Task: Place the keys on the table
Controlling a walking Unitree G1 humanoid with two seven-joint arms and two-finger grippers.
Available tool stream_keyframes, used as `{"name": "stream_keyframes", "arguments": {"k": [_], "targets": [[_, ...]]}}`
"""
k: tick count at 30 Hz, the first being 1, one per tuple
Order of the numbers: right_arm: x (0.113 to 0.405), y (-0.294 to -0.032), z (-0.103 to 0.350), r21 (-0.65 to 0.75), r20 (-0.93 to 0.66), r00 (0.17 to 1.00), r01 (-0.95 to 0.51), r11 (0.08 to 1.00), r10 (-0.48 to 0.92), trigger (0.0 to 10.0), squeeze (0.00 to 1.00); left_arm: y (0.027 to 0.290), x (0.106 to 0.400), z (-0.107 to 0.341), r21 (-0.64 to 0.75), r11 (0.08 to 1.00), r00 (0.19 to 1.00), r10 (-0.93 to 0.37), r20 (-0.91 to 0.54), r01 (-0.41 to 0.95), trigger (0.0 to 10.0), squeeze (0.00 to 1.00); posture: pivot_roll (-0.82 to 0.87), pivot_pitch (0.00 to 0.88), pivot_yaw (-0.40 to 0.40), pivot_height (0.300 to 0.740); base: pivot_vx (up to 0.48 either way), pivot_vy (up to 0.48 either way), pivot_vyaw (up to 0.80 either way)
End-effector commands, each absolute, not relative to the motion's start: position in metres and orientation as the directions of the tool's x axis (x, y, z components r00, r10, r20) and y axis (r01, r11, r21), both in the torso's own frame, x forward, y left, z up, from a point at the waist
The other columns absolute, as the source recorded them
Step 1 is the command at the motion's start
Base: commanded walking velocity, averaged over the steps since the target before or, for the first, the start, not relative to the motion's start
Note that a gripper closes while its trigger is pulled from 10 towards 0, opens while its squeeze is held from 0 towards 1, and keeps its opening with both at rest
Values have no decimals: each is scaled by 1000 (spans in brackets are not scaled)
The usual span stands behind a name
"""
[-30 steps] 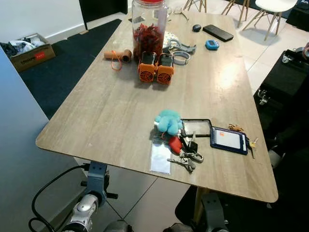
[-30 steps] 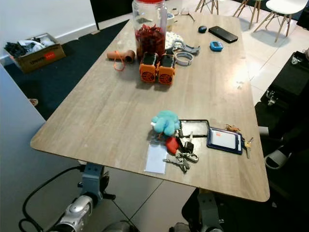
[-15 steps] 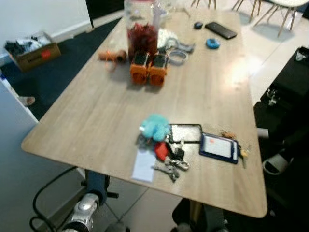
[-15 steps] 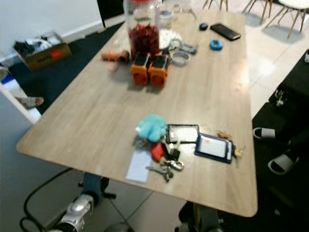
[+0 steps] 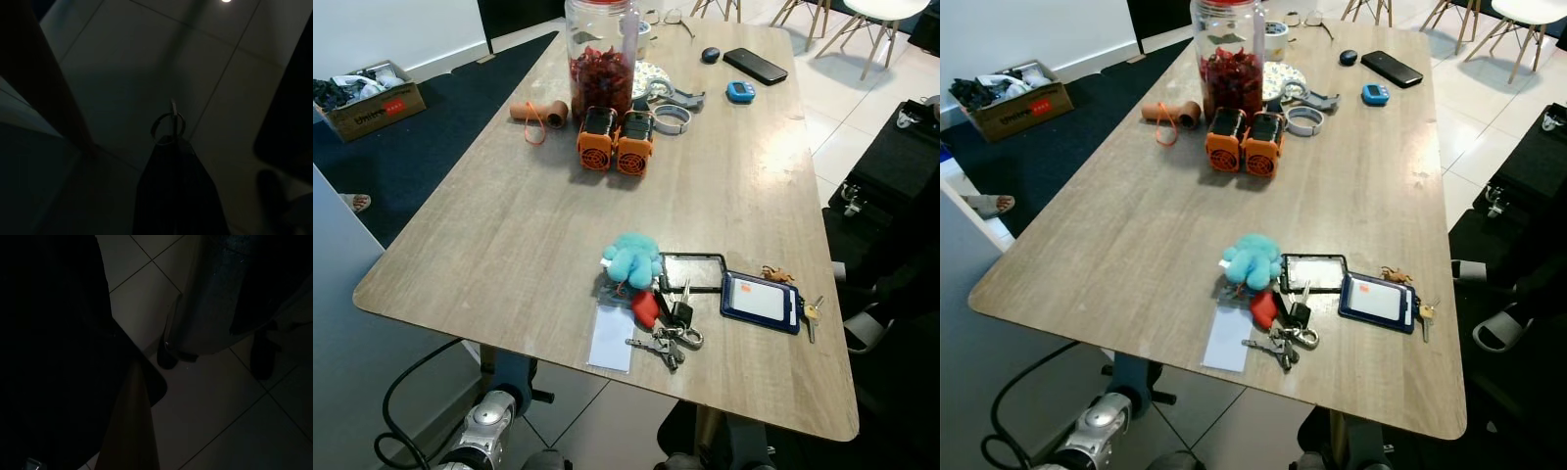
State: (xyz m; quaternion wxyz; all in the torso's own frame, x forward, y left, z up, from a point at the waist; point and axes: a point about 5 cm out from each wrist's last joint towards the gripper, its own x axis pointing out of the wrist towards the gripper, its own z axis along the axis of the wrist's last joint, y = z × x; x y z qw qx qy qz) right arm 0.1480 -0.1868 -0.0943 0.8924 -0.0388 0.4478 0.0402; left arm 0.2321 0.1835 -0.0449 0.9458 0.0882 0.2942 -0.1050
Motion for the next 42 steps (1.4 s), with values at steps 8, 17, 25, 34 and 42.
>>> {"name": "stream_keyframes", "arguments": {"k": [8, 17, 25, 34, 42], "targets": [[131, -189, -101, -29, -837, 547, -86, 996, 23, 10000, 0, 252, 220, -38, 271, 933, 787, -19, -617, 235, 10000, 0, 29, 84, -10, 740, 0, 0, 0], [130, -192, -101, -33, -838, 545, -83, 996, 18, 10000, 0, 312, 188, -28, 379, 881, 740, 51, -671, 282, 10000, 0, 29, 75, -15, 740, 0, 0, 0], [129, -195, -101, -38, -838, 545, -89, 995, 17, 10000, 0, 327, 169, -18, 351, 811, 707, -106, -700, 469, 10000, 0, 30, 73, -19, 740, 0, 0, 0], [130, -197, -100, -39, -836, 549, -88, 995, 16, 10000, 0, 344, 148, 0, 324, 672, 620, -258, -741, 666, 10000, 0, 30, 76, -22, 740, 0, 0, 0], [130, -197, -100, -38, -838, 545, -91, 995, 18, 10000, 0, 368, 148, 33, 344, 626, 629, -312, -712, 700, 10000, 0, 36, 75, -25, 740, 0, 0, 0]]}}
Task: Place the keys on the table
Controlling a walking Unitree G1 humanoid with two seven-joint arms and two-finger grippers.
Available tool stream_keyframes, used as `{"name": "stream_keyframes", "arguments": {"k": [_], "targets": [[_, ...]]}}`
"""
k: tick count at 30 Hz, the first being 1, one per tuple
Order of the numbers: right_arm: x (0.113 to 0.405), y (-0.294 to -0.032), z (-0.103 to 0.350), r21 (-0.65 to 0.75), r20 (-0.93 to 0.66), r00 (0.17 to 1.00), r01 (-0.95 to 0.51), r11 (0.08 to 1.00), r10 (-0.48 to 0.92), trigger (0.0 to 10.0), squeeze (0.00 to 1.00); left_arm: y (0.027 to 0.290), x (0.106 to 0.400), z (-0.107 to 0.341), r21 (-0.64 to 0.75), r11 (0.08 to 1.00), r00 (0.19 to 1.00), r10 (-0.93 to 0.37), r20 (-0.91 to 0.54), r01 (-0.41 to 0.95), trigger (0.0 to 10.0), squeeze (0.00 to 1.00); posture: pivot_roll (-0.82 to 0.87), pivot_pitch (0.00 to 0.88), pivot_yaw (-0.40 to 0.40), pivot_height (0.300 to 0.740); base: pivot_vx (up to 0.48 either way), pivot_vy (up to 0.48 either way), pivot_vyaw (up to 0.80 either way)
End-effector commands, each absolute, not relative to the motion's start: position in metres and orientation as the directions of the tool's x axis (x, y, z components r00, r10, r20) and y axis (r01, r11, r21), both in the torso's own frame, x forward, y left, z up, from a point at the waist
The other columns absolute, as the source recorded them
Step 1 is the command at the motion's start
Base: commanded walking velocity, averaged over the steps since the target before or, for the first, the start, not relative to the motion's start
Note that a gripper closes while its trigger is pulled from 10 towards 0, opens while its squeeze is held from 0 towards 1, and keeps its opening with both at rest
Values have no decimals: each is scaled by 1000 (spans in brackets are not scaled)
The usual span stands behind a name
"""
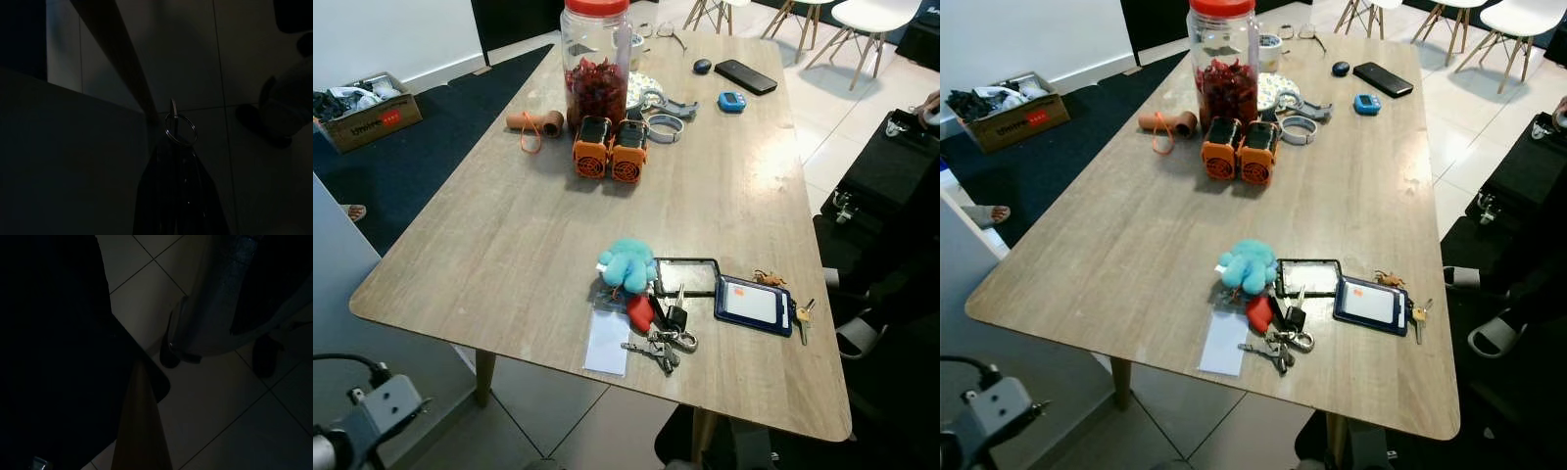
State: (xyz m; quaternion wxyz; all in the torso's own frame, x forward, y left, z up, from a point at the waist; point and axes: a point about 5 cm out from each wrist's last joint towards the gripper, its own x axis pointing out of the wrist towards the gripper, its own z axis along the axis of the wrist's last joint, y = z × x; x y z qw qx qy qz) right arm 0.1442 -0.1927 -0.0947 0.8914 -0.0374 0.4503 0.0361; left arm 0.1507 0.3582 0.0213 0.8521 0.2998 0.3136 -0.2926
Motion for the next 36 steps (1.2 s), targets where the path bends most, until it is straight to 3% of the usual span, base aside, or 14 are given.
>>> {"name": "stream_keyframes", "arguments": {"k": [1, 18, 28, 36], "targets": [[130, -197, -100, -38, -838, 545, -91, 995, 18, 10000, 0, 368, 148, 33, 344, 626, 629, -312, -712, 700, 10000, 0, 36, 75, -25, 740, 0, 0, 0], [128, -199, -101, -43, -844, 535, -91, 995, 12, 10000, 0, 393, 165, 87, 294, 619, 631, -440, -638, 729, 10000, 0, 40, 77, -30, 740, 0, 0, 0], [128, -198, -101, -41, -848, 530, -91, 995, 14, 10000, 0, 375, 194, 105, 225, 656, 681, -610, -405, 721, 10000, 0, 41, 88, -26, 740, 0, 0, 0], [125, -199, -102, -41, -852, 524, -90, 995, 12, 10000, 0, 368, 204, 113, 210, 645, 674, -657, -337, 734, 10000, 0, 41, 89, -25, 740, 0, 0, 0]]}}
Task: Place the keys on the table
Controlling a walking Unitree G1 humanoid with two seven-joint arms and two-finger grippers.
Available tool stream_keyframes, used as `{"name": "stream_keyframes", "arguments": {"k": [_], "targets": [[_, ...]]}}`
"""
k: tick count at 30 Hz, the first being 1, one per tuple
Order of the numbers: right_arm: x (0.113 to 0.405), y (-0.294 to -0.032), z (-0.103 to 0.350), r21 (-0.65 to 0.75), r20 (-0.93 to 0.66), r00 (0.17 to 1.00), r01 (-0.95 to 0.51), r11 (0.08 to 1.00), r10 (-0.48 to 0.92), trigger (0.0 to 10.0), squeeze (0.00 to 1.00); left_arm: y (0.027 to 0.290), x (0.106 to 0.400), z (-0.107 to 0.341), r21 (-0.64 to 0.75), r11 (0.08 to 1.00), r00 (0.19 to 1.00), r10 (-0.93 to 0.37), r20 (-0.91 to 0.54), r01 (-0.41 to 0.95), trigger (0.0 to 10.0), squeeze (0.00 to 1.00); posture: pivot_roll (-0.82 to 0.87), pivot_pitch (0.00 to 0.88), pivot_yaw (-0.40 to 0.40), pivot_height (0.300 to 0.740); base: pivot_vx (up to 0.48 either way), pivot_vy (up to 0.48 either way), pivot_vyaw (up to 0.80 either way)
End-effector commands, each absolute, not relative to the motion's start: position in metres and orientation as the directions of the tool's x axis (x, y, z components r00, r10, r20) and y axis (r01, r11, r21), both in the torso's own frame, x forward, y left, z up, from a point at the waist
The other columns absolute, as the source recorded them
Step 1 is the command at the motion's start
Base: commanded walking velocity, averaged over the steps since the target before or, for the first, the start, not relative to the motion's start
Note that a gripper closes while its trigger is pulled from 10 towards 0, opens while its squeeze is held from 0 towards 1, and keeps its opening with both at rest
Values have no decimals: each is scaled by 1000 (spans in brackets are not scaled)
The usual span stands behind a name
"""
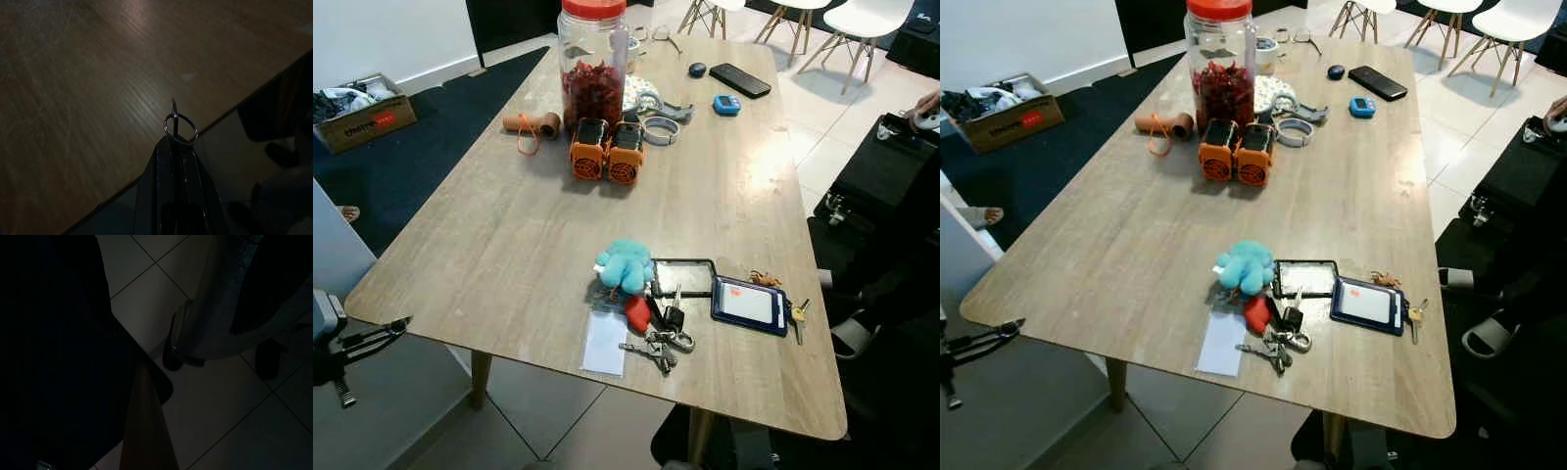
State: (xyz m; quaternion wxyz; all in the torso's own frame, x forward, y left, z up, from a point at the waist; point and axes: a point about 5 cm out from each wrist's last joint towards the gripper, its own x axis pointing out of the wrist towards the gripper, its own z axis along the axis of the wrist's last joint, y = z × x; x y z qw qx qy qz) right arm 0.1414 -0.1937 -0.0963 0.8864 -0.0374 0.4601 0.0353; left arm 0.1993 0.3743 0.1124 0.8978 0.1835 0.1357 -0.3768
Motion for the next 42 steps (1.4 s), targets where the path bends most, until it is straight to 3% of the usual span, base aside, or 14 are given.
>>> {"name": "stream_keyframes", "arguments": {"k": [1, 2, 5, 7, 9, 18, 31, 37, 42], "targets": [[125, -199, -102, -41, -852, 524, -90, 995, 12, 10000, 0, 368, 204, 113, 210, 645, 674, -657, -337, 734, 10000, 0, 41, 89, -25, 740, 0, 0, 0], [125, -199, -102, -41, -852, 524, -90, 995, 12, 10000, 0, 368, 204, 113, 210, 645, 674, -657, -337, 734, 10000, 0, 41, 89, -25, 740, 0, 0, 0], [123, -200, -102, -43, -854, 520, -87, 995, 9, 10000, 0, 332, 222, 123, 185, 583, 611, -767, -195, 791, 10000, 0, 42, 94, -26, 740, 0, 0, 0], [123, -200, -102, -43, -854, 520, -87, 995, 9, 10000, 0, 332, 222, 123, 185, 583, 611, -767, -195, 791, 10000, 0, 42, 94, -26, 740, 0, 0, 0], [123, -200, -102, -42, -854, 520, -88, 995, 10, 10000, 0, 307, 229, 129, 166, 548, 567, -817, -106, 820, 10000, 0, 41, 97, -28, 740, 0, 0, 0], [125, -199, -102, -41, -852, 523, -87, 995, 10, 10000, 0, 255, 246, 144, 128, 508, 505, -861, 61, 852, 10000, 0, 37, 102, -23, 740, 0, 0, 0], [125, -199, -102, -39, -852, 523, -85, 996, 11, 10000, 0, 165, 259, 127, 207, 484, 500, -865, -33, 850, 10000, 0, 33, 104, -22, 740, 0, 0, 0], [126, -199, -102, -38, -851, 525, -84, 996, 12, 10000, 0, 141, 273, 126, 274, 539, 561, -828, -4, 796, 10000, 0, 30, 106, -22, 740, 0, 0, 0], [127, -198, -101, -40, -850, 527, -82, 996, 10, 10000, 0, 125, 271, 124, 274, 504, 528, -849, -19, 819, 10000, 0, 21, 102, -14, 740, 0, 0, 0]]}}
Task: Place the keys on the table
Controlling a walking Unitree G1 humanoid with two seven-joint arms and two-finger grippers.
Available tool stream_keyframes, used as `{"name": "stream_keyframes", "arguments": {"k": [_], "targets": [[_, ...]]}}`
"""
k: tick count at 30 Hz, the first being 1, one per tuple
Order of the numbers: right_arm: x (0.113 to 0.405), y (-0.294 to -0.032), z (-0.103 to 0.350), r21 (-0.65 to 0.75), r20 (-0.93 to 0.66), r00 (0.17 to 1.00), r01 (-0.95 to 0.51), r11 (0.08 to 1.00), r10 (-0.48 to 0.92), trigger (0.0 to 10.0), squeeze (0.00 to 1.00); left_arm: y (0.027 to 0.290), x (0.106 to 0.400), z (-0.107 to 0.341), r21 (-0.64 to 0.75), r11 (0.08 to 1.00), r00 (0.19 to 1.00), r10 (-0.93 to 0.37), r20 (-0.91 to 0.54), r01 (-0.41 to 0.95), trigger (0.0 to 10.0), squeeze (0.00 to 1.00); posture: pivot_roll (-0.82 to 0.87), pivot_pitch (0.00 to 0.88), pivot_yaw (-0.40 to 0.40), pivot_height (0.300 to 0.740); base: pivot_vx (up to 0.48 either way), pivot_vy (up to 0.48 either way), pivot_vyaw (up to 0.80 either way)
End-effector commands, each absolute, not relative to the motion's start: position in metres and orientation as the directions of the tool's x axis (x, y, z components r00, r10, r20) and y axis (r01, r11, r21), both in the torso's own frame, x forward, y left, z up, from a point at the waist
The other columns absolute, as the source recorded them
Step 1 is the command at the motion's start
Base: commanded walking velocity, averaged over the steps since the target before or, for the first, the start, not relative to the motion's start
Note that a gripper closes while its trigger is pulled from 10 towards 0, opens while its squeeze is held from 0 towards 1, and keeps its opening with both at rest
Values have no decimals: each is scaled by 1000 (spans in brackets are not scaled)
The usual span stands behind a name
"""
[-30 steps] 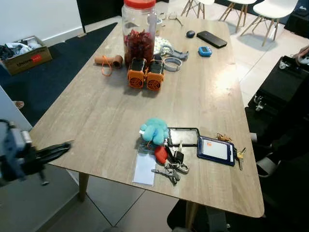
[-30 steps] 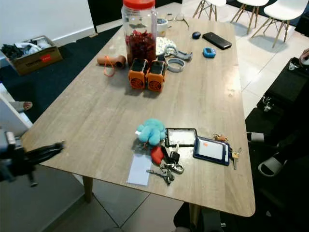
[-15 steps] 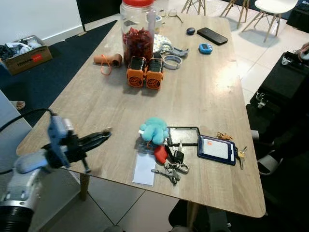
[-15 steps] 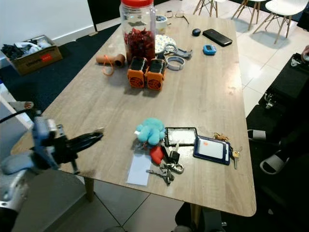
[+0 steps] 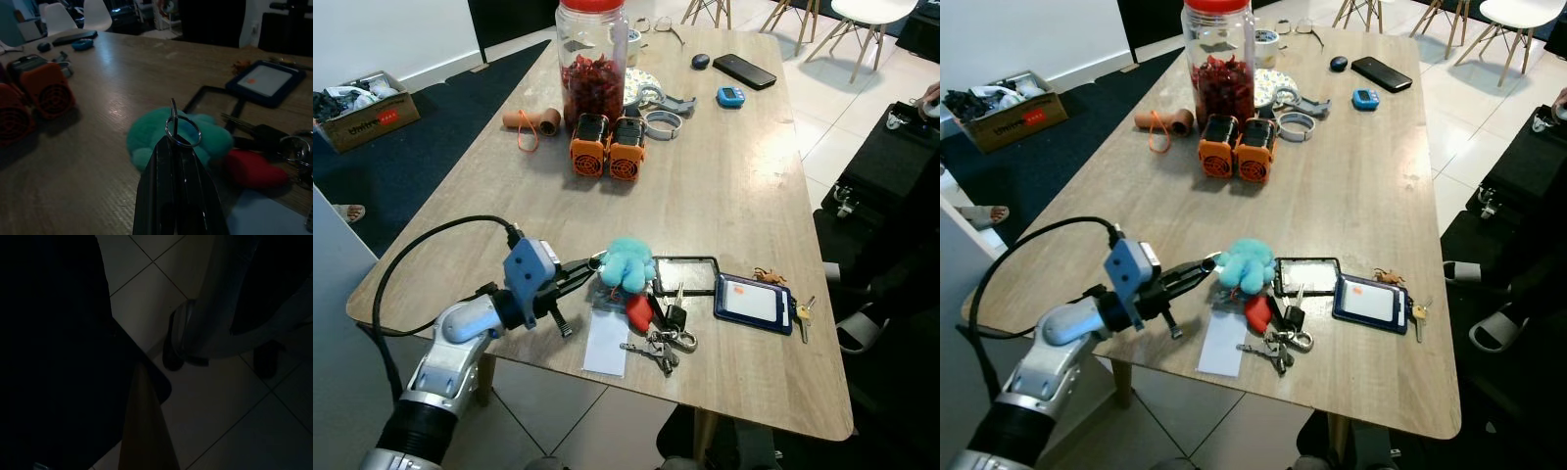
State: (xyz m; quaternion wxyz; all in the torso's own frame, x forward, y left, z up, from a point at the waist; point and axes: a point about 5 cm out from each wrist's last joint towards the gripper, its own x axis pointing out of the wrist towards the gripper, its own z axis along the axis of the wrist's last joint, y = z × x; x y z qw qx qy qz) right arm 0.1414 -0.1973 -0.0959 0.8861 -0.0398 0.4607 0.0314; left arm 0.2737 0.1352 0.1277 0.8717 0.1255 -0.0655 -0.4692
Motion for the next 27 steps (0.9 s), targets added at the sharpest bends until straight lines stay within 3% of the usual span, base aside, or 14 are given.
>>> {"name": "stream_keyframes", "arguments": {"k": [1, 4, 5, 6, 27], "targets": [[127, -198, -101, -40, -850, 527, -82, 996, 10, 10000, 0, 125, 271, 124, 274, 504, 528, -849, -19, 819, 10000, 0, 21, 102, -14, 740, 0, 0, 0], [127, -198, -102, -41, -850, 527, -79, 996, 7, 10000, 0, 121, 269, 123, 278, 491, 517, -856, -24, 826, 10000, 20, 19, 100, -11, 740, 0, 0, 0], [127, -198, -102, -41, -850, 527, -78, 996, 6, 10000, 0, 121, 269, 122, 281, 491, 518, -855, -25, 825, 10000, 118, 19, 97, -12, 740, 0, 0, 0], [126, -198, -102, -42, -850, 526, -78, 996, 6, 10000, 0, 122, 269, 121, 287, 491, 519, -854, -27, 823, 10000, 125, 19, 96, -10, 740, 0, 0, 0], [125, -201, -102, -45, -850, 527, -81, 996, 4, 10000, 0, 160, 292, 121, 338, 546, 596, -801, -60, 767, 10000, 145, 17, 84, -10, 740, 0, 0, 0]]}}
